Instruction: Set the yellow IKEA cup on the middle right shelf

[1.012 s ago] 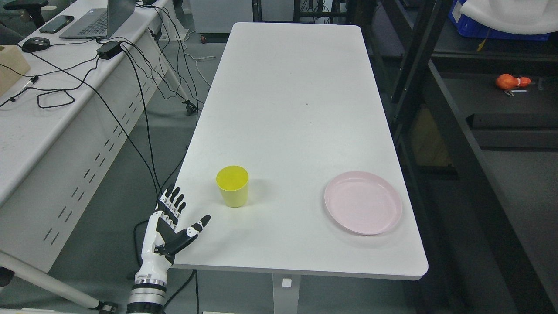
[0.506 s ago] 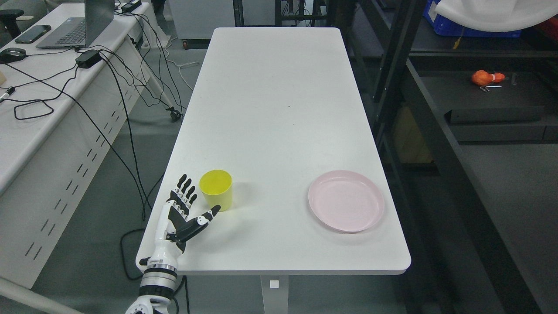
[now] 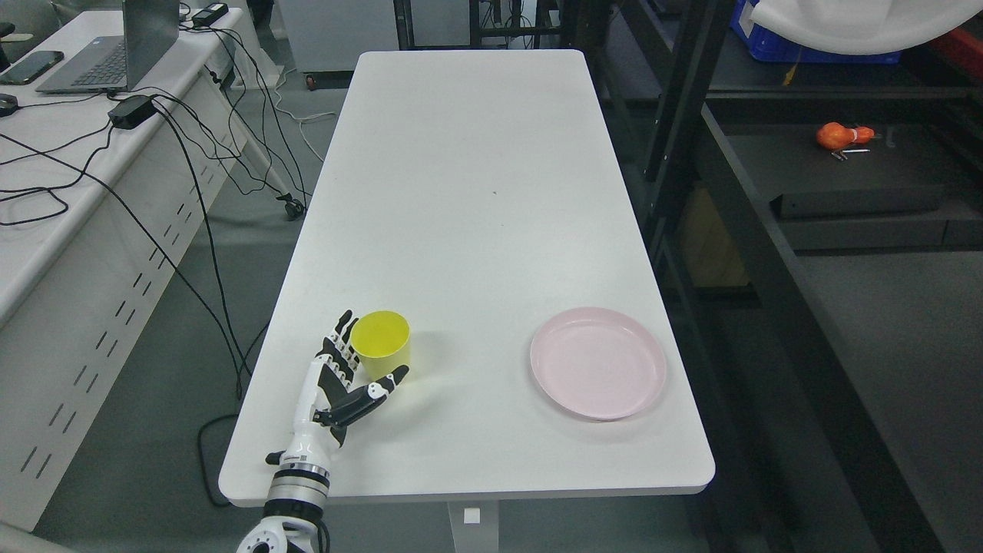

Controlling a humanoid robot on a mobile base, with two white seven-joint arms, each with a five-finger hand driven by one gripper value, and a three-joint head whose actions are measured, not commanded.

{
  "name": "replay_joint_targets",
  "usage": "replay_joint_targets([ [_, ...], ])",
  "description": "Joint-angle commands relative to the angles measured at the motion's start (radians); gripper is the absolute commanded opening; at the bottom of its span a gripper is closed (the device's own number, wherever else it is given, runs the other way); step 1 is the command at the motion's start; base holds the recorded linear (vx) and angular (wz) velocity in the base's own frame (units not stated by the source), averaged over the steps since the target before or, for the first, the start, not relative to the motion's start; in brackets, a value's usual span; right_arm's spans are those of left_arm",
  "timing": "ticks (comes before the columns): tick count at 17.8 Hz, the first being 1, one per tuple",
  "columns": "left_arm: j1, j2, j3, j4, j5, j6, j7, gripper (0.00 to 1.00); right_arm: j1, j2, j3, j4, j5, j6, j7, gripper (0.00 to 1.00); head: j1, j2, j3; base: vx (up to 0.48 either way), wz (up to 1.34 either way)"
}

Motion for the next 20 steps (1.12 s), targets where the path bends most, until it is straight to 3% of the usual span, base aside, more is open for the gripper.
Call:
replay_joint_targets([
  [1,-0.011,0.017,-0.033,0.058,0.0,-0.003,0.0,0.99,0.011,-0.017,0.017,0.0,-0.025,0.0,-0.215,0.99,0.0,0.0,0.0,0.026,-0.07],
  [6,-0.041,0.017,-0.031,0.118,0.0,-0.003,0.0,0.96,0.011,-0.017,0.017,0.001,-0.025,0.0,-0.215,0.99,0.0,0.0,0.0,0.017,-0.03],
  [12,-0.049,0.017,-0.012,0.145,-0.001,-0.003,0.0,0.73,0.011,-0.017,0.017,0.0,-0.025,0.0,-0.215,0.99,0.0,0.0,0.0,0.001,0.0],
  [15,-0.044,0.017,0.023,0.156,0.0,-0.009,-0.001,0.43,0.011,-0.017,0.017,0.0,-0.025,0.0,-0.215,0.99,0.0,0.0,0.0,0.007,0.0],
  [18,-0.035,0.017,0.081,0.162,0.009,-0.081,-0.001,0.0,0.011,-0.017,0.017,0.0,-0.025,0.0,-0.215,0.99,0.0,0.0,0.0,0.031,0.0],
  [20,-0.035,0.017,0.086,0.161,0.02,-0.091,0.0,0.0,0.011,-0.017,0.017,0.0,-0.025,0.0,-0.215,0.99,0.0,0.0,0.0,0.037,0.0],
])
